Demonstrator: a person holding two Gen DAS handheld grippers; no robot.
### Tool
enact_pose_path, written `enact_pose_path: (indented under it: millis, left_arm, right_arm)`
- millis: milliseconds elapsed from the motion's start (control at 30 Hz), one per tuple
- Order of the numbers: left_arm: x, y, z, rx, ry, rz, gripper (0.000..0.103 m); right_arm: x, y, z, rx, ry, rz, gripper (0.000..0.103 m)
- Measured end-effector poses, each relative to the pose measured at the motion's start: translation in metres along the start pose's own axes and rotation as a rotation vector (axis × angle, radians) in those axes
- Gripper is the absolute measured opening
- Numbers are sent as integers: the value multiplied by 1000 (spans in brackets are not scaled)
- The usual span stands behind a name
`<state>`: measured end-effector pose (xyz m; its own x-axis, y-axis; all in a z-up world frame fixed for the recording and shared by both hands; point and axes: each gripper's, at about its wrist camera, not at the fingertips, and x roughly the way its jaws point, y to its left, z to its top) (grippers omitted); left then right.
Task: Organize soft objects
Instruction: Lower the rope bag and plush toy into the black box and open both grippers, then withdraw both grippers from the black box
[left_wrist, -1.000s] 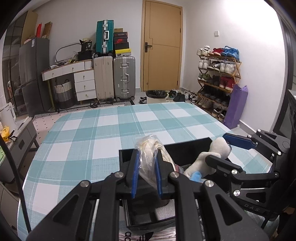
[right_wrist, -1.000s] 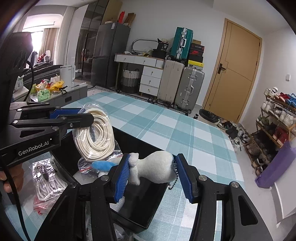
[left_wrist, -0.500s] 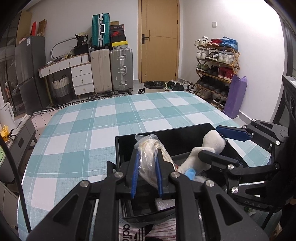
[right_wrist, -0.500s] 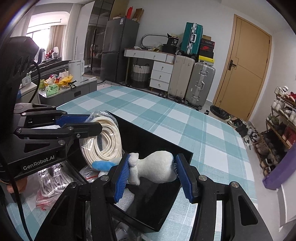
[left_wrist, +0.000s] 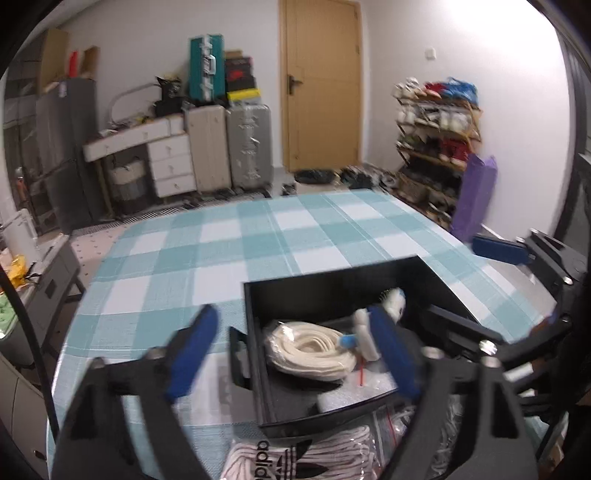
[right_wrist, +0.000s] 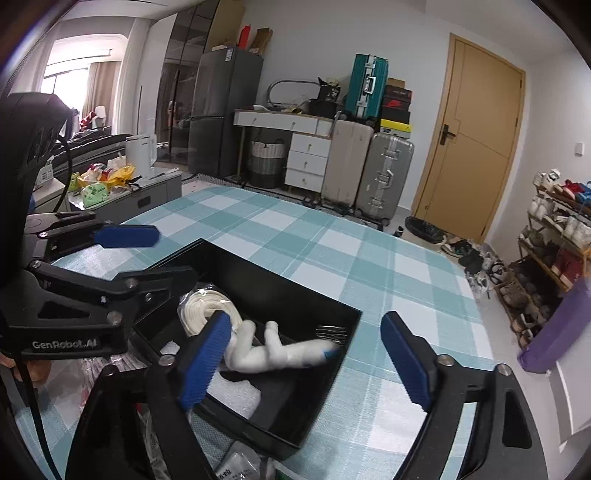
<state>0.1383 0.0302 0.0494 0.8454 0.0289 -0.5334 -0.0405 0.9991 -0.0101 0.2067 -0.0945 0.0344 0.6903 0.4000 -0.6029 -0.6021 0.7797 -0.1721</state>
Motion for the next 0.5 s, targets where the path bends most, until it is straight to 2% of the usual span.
enact_pose_path:
  millis: [33, 133, 333, 500]
  left_arm:
    - [-2, 1, 0, -8, -5, -6, 99]
    - [-10, 5, -1, -31, -2, -38, 103]
    - [-27, 4, -9, 1, 7, -24, 103]
    - [-42, 9, -20, -22, 0, -34, 103]
  right_arm:
    - [-5, -1, 0, 5, -2, -2, 98]
    - [-24, -7, -4, 27, -30, 11, 102]
    - [-52, -21, -17, 127, -3, 98, 102]
    - [-63, -27, -32, 162, 11, 82, 102]
